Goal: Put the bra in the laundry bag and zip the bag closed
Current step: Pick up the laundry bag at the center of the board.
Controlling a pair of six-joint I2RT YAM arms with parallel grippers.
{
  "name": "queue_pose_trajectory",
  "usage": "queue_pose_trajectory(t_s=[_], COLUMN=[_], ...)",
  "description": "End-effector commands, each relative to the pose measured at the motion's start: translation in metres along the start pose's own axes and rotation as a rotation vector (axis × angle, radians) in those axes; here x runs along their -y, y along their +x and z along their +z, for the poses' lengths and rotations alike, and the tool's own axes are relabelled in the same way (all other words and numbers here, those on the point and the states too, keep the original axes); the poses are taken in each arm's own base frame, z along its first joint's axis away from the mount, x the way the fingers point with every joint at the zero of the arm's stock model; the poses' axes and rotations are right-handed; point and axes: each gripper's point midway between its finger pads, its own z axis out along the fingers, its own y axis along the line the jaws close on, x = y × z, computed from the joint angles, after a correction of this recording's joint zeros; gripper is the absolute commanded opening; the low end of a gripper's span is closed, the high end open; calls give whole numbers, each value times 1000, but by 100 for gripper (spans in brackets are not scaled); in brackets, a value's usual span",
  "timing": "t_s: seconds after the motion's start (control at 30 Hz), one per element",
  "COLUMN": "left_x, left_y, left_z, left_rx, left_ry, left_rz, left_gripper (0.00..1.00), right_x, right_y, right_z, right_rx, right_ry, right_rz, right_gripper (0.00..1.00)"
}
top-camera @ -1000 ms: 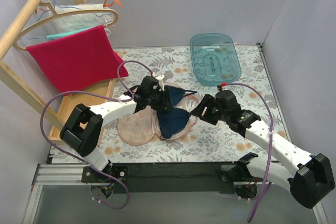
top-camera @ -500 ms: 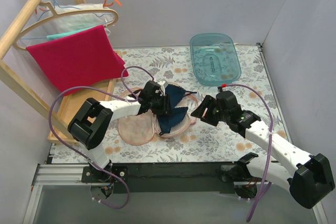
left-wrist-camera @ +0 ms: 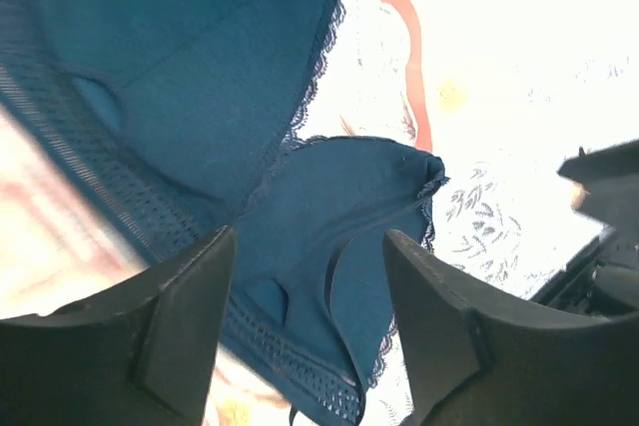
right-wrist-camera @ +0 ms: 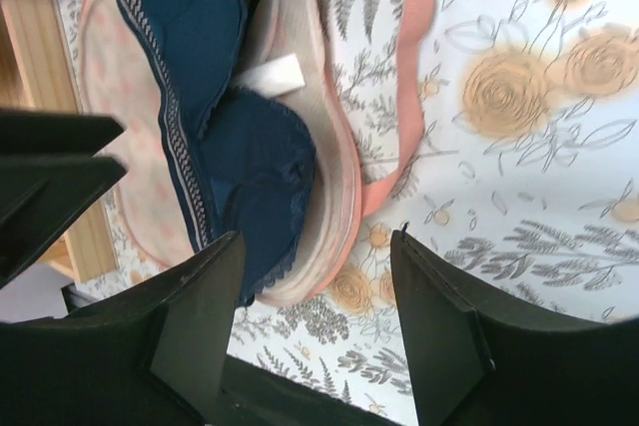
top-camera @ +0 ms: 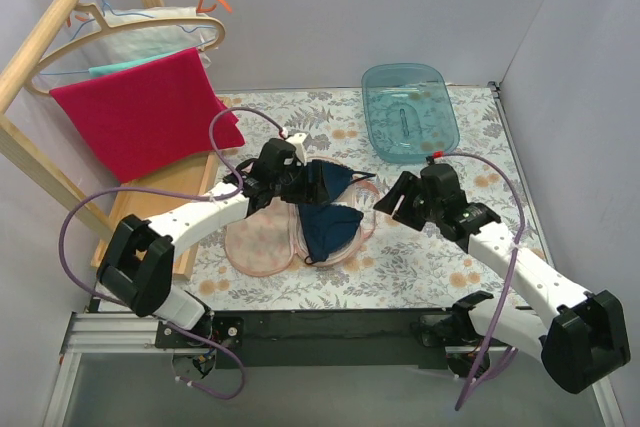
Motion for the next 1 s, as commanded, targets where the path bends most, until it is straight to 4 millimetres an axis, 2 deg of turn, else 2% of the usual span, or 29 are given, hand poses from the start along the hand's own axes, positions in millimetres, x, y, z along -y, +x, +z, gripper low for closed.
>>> queue_pose_trajectory(t_s=[0.0,0.03,0.07,0.1,0.13,0.23,0.43,0.63,0.77,0.97], left_x=[-12,-32,-55,-68,-93,-118,-153,-179,-177,-189], left_y=[-36,-40,-35,-31,-21,-11,15,46,55,75], left_z=[-38,-49,-57,-63,-69,-90,-121,-136,-136,-131], left_rx=[133,163,170,173,159,183,202,149,141,63], left_ry=[-125,-212,-271,-303,-364,-443,-623,-728,-728,-797], left_rz=[15,-16,-63,-93,-143,-219,-329,-436,-513,-574], left_gripper=[65,66,68,68,69,71,72,72,72,71], right_x=[-10,-9,-8,-5,-4,1,8,-1,-7,-10], right_y=[-39,-43,-48,-49,-49,-44,-32,-43,-51,-48], right_z=[5,7,11,16,19,27,38,45,48,47], right_rx=[49,43,25,0,-16,-72,-149,-148,-147,-166], right_ry=[3,9,7,8,6,3,-14,-51,-69,-95], right_rz=[-52,-52,-54,-60,-62,-62,-86,-99,-103,-96], right_gripper=[68,68,68,68,68,68,67,64,64,63])
